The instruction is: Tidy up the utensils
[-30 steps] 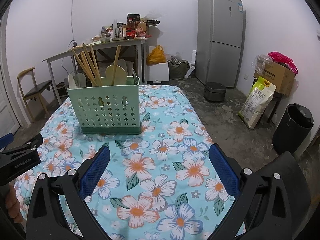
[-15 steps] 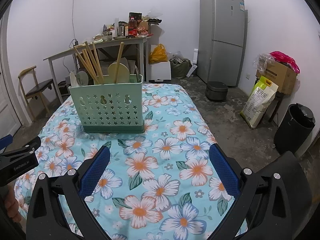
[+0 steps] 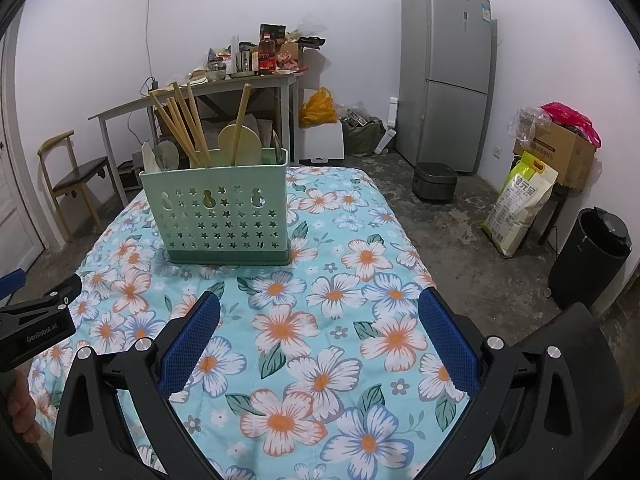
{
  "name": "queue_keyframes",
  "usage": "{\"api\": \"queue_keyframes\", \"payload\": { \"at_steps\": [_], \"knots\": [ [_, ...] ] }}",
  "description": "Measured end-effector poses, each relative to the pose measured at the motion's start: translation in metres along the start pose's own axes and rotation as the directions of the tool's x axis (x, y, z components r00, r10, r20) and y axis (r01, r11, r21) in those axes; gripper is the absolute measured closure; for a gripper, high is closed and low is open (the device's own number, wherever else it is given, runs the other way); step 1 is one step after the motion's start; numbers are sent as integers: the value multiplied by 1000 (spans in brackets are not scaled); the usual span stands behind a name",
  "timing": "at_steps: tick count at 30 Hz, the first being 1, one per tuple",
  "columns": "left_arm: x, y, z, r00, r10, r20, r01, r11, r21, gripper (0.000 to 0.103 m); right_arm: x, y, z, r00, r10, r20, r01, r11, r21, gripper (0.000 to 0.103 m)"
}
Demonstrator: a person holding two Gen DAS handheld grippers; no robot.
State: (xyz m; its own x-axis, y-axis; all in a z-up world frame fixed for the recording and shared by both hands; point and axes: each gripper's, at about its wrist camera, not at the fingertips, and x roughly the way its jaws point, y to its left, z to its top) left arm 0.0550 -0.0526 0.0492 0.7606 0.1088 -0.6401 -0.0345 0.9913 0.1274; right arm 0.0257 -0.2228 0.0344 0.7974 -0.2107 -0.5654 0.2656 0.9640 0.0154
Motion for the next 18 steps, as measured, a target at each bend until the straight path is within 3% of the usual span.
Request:
{"api": "queue_keyframes", "payload": {
  "at_steps": [18],
  "knots": [
    [1, 1, 0, 1000, 24, 11, -24, 1000, 14, 8, 0, -6, 6, 1000, 8, 4, -8, 1000, 17, 6]
  ]
}}
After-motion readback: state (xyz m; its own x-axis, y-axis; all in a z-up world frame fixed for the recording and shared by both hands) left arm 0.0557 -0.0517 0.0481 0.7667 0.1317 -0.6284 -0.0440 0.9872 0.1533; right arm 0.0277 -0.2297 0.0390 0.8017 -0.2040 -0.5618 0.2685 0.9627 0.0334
